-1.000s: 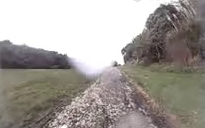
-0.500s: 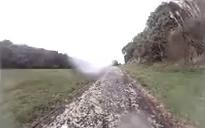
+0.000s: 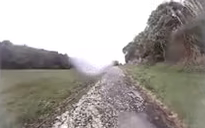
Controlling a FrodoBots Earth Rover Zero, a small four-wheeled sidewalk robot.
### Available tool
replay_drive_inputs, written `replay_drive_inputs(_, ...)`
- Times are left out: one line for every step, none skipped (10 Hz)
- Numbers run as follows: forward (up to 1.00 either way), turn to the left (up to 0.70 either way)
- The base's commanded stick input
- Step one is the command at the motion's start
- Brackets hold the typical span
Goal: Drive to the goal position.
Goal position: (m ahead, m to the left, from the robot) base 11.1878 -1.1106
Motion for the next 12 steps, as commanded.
replay_drive_inputs(0.70, -0.27)
replay_drive_inputs(0.70, -0.35)
replay_drive_inputs(0.70, -0.35)
replay_drive_inputs(0.70, -0.35)
replay_drive_inputs(0.70, -0.31)
replay_drive_inputs(0.70, -0.06)
replay_drive_inputs(0.70, 0.00)
replay_drive_inputs(0.70, 0.00)
replay_drive_inputs(0.70, 0.00)
replay_drive_inputs(0.70, 0.00)
replay_drive_inputs(0.70, 0.00)
replay_drive_inputs(0.70, 0.00)
